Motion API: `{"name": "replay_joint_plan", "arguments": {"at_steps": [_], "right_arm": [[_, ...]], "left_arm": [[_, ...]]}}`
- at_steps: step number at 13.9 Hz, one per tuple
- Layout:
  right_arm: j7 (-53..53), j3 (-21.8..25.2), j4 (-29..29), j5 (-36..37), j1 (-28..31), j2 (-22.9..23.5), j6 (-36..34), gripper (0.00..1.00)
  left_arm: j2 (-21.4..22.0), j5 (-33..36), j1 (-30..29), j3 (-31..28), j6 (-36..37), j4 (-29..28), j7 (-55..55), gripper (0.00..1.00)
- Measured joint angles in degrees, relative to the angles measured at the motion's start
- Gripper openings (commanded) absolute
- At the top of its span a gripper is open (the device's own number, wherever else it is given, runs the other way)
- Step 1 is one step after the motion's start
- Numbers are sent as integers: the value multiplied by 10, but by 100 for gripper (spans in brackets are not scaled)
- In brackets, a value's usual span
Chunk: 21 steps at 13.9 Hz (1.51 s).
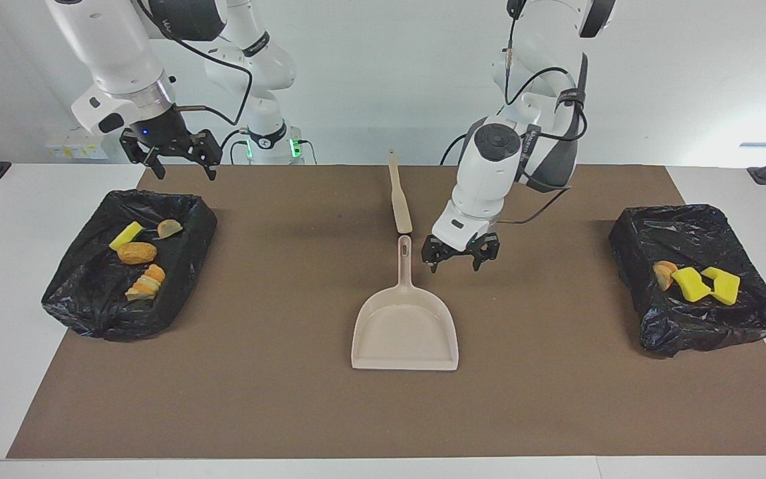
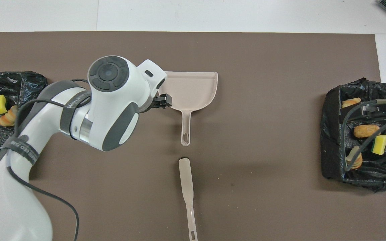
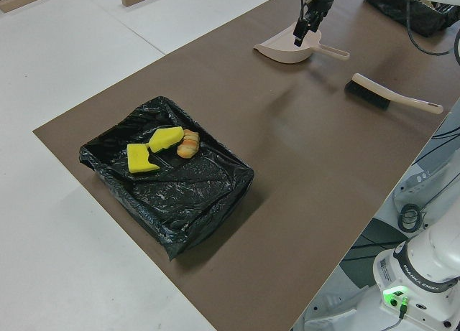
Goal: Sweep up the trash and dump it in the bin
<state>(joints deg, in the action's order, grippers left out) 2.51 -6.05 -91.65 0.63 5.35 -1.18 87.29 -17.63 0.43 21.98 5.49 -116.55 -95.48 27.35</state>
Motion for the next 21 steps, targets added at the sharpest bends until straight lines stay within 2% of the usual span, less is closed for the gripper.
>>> {"name": "replay_joint_plan", "arguments": {"at_steps": [3, 8, 11, 15, 19, 21], "right_arm": [[0, 0, 0, 0, 0, 0, 0, 100], [0, 0, 0, 0, 0, 0, 0, 100], [0, 0, 0, 0, 0, 0, 0, 100], [0, 0, 0, 0, 0, 0, 0, 100], [0, 0, 0, 0, 0, 0, 0, 100], [0, 0, 0, 0, 0, 0, 0, 100]], "left_arm": [[28, 0, -52, -1, 52, -4, -94, 100], [117, 0, -136, -4, 127, -30, -233, 100], [153, 0, -185, -6, 156, -36, -293, 100], [185, 0, -203, -10, 206, -20, -304, 100], [247, 0, -216, -22, 268, 1, -305, 100], [260, 1, -217, -26, 307, 20, -307, 100]]}}
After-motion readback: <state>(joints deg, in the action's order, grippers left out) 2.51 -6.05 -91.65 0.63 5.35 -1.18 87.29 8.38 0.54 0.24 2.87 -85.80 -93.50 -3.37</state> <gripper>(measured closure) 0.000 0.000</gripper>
